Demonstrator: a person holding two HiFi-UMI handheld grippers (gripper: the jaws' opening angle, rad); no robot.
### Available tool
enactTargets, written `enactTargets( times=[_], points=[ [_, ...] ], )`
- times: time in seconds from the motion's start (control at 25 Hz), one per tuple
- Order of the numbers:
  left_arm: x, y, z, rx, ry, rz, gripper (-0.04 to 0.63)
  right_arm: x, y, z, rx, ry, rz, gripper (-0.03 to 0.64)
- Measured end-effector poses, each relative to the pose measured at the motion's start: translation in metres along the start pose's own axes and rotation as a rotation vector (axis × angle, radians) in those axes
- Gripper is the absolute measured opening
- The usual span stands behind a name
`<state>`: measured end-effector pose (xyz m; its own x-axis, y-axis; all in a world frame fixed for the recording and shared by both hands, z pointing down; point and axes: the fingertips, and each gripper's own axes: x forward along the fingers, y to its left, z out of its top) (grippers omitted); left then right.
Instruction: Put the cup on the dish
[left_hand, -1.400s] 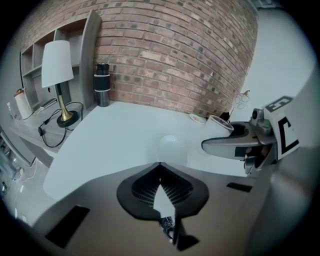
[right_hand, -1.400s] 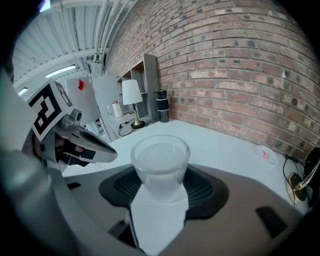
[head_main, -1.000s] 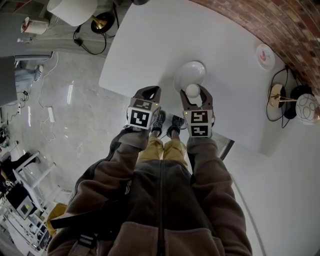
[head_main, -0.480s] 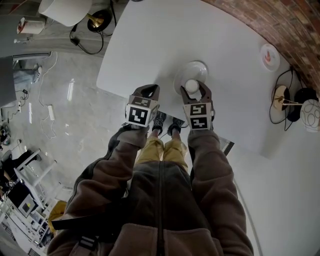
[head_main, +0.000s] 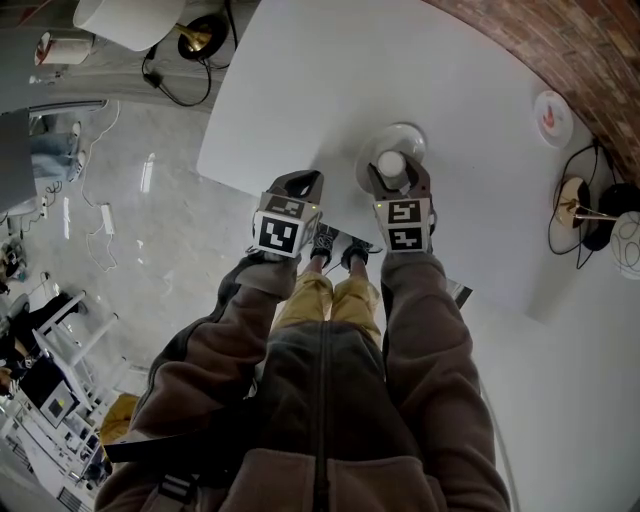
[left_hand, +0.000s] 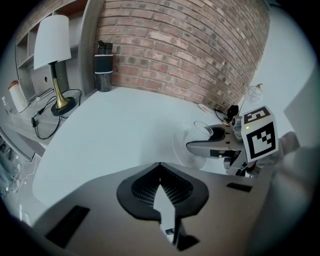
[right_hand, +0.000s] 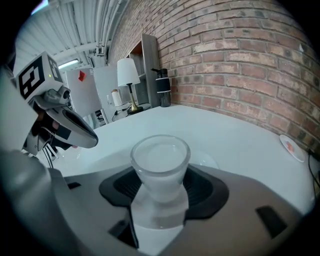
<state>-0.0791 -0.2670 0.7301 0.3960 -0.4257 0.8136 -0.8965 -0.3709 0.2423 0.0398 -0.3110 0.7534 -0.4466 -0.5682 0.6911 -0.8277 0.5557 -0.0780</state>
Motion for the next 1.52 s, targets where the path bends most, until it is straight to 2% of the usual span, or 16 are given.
enactTargets(
  times=[0.28, 0.48, 0.8, 0.88, 0.92, 1.16, 1.52],
  points=[
    [0.001, 0.004, -0.004, -0.011, 0.005, 0.005, 0.006, 0.003, -0.001, 0.003, -0.011, -0.029, 0.002, 0.259],
    [-0.001, 0.004, -0.003, -0.015, 0.003, 0.003, 0.005, 0.002, 0.001, 0.001, -0.056, -0.043, 0.001, 0.259],
    [-0.006, 0.002, -0.003, -0.009, -0.007, 0.008, 0.006, 0.000, 0.004, 0.005, -0.034, -0.054, 0.037, 0.261],
    [-0.009, 0.001, -0.002, -0.009, -0.012, 0.010, 0.006, -0.004, 0.005, 0.008, -0.030, -0.063, 0.046, 0.268],
    [-0.011, 0.000, -0.002, -0.008, -0.015, 0.011, 0.006, -0.006, 0.006, 0.009, -0.027, -0.065, 0.049, 0.293],
    [-0.018, -0.009, 0.001, 0.001, -0.034, 0.008, 0.006, -0.031, 0.009, -0.002, -0.024, -0.058, 0.047, 0.299],
    [-0.042, -0.035, 0.014, 0.023, -0.095, -0.013, 0.006, -0.096, 0.014, -0.022, 0.002, -0.043, -0.009, 0.296]
  ],
)
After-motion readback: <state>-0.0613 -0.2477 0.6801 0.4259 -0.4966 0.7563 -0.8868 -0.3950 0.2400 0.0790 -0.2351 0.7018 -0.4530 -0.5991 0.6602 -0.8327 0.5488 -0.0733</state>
